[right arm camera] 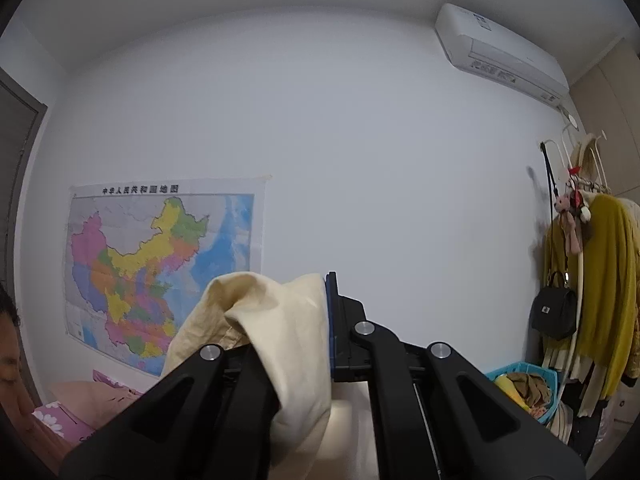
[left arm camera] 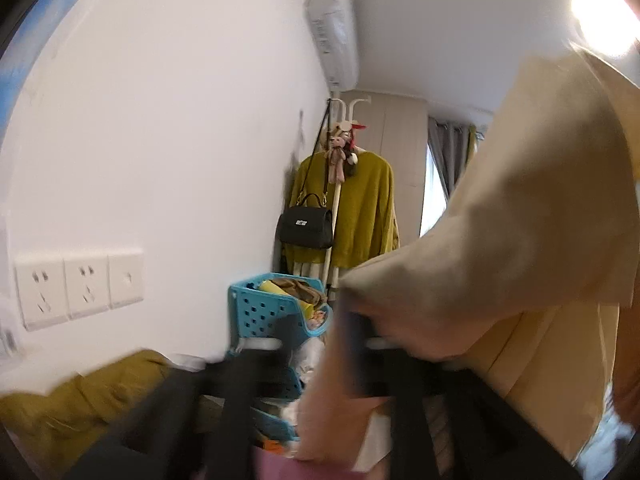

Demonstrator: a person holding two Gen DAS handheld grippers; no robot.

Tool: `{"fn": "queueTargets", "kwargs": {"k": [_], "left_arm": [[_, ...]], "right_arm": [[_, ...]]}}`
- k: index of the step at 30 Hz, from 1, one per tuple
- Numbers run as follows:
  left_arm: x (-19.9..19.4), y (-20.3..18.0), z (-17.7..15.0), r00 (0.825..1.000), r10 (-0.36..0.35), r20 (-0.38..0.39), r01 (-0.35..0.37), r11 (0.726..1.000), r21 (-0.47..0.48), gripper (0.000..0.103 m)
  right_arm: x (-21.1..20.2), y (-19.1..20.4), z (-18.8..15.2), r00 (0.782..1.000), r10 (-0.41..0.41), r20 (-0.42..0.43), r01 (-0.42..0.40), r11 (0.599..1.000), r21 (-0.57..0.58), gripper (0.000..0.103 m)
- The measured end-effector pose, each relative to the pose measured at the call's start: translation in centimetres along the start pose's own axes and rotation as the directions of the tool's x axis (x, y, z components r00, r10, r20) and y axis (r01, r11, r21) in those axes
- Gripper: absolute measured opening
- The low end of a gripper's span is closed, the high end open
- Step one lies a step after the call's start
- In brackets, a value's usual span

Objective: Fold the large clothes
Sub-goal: 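Lift the shirt up off the bed with the right gripper, then grasp the hanging shirt with the left gripper while the right gripper holds it up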

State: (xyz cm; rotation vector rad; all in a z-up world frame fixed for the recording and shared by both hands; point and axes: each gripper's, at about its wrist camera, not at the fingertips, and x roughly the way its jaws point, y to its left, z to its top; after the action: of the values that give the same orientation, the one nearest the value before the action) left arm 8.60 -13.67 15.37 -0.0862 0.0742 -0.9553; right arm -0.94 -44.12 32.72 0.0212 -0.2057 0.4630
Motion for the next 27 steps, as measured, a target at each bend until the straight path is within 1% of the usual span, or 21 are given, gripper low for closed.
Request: {"fn": "queueTargets", "kwargs": {"k": [1,2,4,5,7,8,9,10,11,12,13,14,16,19,21,23,24,26,27], "left_arm": [[-0.1,-0.1,-0.6,1.0,-0.017,-0.017,0.017,1.0,0.013,0.093],[-0.1,-0.2,-0.9,0.999,-0.033,-0.019,0.033,0.999,0.022,0.093],[0.7,-0.7,-2.1,0.998,-0.036,-0.048,0.039,0.997,0.061,0.096],[1.4,-1.1,-2.7,0.996,-0.046,-0.071,0.052,0.995,0.085,0.096],[2.5,-1.5,-3.8,0.99,-0.093,-0.11,0.104,0.989,0.107,0.096],[3.0,-1.6,-4.3,0.986,-0.113,-0.12,0.127,0.984,0.121,0.096],[3.5,-2.3,-4.7,0.985,-0.129,-0.112,0.145,0.979,0.145,0.096],[3.2,-3.0,-5.0,0.983,-0.151,-0.104,0.166,0.973,0.157,0.09],[3.2,-3.5,-5.2,0.978,-0.186,-0.098,0.201,0.964,0.172,0.063],[3.7,-4.3,-5.3,0.972,-0.211,-0.103,0.227,0.954,0.193,0.041],[4.0,-4.5,-5.3,0.968,-0.219,-0.12,0.239,0.952,0.191,0.006],[4.4,-4.5,-5.2,0.965,-0.226,-0.131,0.246,0.954,0.173,0.001],[4.6,-4.0,-4.8,0.971,-0.204,-0.121,0.219,0.967,0.13,0.001],[3.2,-2.2,-3.4,0.981,-0.175,-0.089,0.181,0.982,0.059,0.001],[1.2,-0.7,-1.5,0.99,-0.137,-0.028,0.138,0.99,0.031,0.0],[-2.3,0.6,1.7,0.997,-0.073,0.036,0.073,0.997,0.02,0.0],[-4.1,1.1,3.3,0.995,-0.058,0.079,0.056,0.998,0.034,0.0],[-7.5,1.5,5.4,0.987,-0.003,0.163,-0.008,0.998,0.067,0.0],[-8.8,1.9,6.3,0.983,-0.02,0.182,0.007,0.997,0.073,0.0]], "right_arm": [[-0.3,0.2,0.2,1.0,0.002,0.005,-0.002,1.0,-0.005,0.001],[-0.6,0.3,0.4,1.0,0.009,0.011,-0.009,1.0,-0.006,0.001],[-1.4,0.3,0.7,0.999,0.025,0.021,-0.025,1.0,-0.001,0.001],[-1.7,0.2,0.7,0.999,0.03,0.024,-0.03,1.0,0.005,0.001],[-2.2,-0.1,0.7,0.999,0.038,0.018,-0.038,0.999,0.019,0.001],[-2.3,-0.2,0.6,0.999,0.033,0.013,-0.033,0.999,0.02,0.001],[-2.5,-0.5,0.5,1.0,0.027,0.004,-0.027,0.999,0.029,0.001],[-2.5,-0.7,0.4,1.0,0.024,-0.003,-0.023,0.999,0.039,0.001],[-2.6,-1.0,0.3,1.0,0.019,-0.009,-0.019,0.999,0.044,0.001],[-2.8,-1.2,0.1,1.0,0.009,-0.015,-0.008,0.999,0.047,0.001],[-2.9,-1.4,-0.1,1.0,0.004,-0.017,-0.003,0.999,0.052,0.001],[-3.2,-1.7,-0.3,1.0,0.001,-0.018,0.0,0.998,0.059,0.001],[-3.8,-2.1,-0.6,1.0,-0.012,-0.017,0.013,0.997,0.072,0.001],[-4.8,-2.5,-0.6,1.0,-0.024,-0.007,0.025,0.997,0.078,0.001],[-5.5,-2.6,-0.4,1.0,-0.026,0.006,0.025,0.997,0.077,0.001],[-6.1,-2.6,0.0,0.999,-0.028,0.018,0.027,0.996,0.085,0.001],[-6.5,-2.6,0.1,0.999,-0.021,0.03,0.018,0.995,0.096,0.001],[-6.7,-2.4,0.2,0.999,-0.006,0.037,0.002,0.996,0.093,0.001],[-6.4,-2.3,0.2,1.0,-0.004,0.024,0.002,0.996,0.093,0.001]]}}
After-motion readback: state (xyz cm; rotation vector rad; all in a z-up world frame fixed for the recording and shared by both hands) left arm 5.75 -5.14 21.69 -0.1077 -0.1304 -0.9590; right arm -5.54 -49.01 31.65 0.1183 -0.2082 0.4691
